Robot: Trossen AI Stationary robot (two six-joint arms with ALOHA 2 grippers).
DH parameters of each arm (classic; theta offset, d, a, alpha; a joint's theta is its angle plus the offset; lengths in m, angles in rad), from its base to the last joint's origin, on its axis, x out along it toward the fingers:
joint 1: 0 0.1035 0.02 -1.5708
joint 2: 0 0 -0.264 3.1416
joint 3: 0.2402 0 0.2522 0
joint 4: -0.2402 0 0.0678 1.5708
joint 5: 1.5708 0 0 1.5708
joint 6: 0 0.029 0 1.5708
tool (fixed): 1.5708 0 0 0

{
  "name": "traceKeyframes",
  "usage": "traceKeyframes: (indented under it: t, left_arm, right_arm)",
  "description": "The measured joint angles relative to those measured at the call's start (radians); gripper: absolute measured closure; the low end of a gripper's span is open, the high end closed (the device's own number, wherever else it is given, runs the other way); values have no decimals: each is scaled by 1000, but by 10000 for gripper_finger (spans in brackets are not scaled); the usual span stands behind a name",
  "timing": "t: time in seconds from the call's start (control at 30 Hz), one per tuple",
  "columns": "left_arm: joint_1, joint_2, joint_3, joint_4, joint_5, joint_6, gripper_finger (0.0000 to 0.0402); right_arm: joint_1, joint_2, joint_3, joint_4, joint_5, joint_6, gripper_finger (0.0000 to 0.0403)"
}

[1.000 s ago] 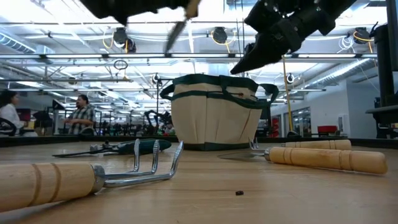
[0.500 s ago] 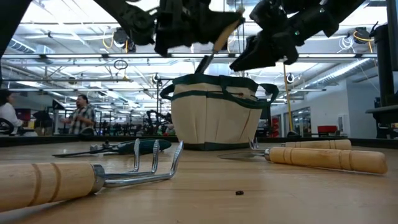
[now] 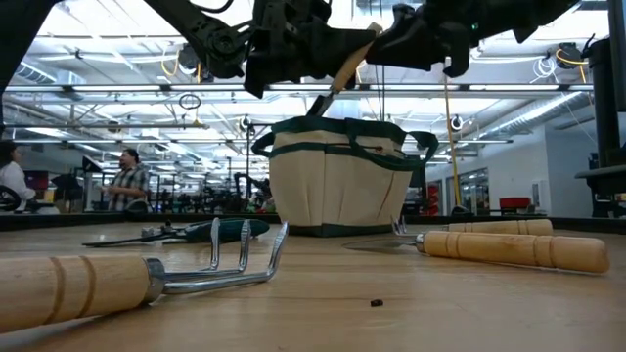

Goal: Pick & Place Garden tools in Gardening bag
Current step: Put the left trowel into the gardening bag

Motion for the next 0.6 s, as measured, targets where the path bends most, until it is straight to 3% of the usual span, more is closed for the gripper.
traceKeyframes:
  t: [0.3,0.6]
  left_arm:
    - [-2,0,0,-5,22,-77,324]
    - [-1,0,2,4,-33,-228,318]
  right_arm:
    - [0,-13,0,-2,-43,-186,261]
    - [11,-89,0,-94,10,-194,261]
